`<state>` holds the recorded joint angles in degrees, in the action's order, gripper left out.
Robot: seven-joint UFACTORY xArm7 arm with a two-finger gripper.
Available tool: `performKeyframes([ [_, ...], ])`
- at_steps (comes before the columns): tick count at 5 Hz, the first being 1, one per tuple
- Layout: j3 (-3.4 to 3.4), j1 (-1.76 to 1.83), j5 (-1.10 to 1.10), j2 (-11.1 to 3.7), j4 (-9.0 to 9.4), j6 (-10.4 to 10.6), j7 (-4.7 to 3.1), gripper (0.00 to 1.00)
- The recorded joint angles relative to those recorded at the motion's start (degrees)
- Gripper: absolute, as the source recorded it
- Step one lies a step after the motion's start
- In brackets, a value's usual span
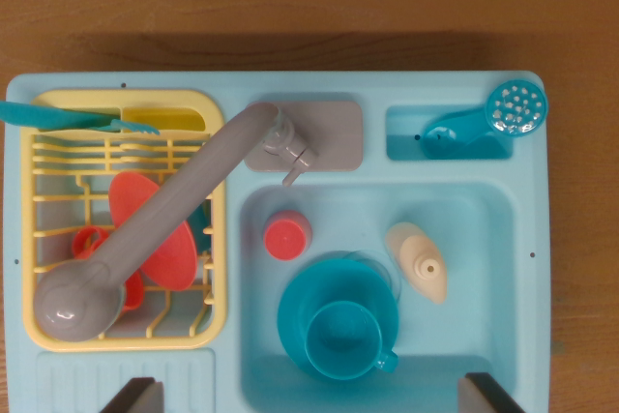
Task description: Pick detergent from the sink
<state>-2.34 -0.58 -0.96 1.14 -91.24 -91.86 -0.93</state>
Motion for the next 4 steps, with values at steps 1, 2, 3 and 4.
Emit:
performKeyframes([
  [1,0.0,0.0,0.0,0.0,0.0,0.0,0.0,0.0],
  [2,-0.01,-0.01,0.01,-0.02,0.08,0.1,-0.07,0.0],
  [3,-0.01,-0.01,0.01,-0.02,0.08,0.1,-0.07,0.0],
  [4,-0.06,-0.04,0.04,-0.11,0.38,0.5,-0.35,0.0],
])
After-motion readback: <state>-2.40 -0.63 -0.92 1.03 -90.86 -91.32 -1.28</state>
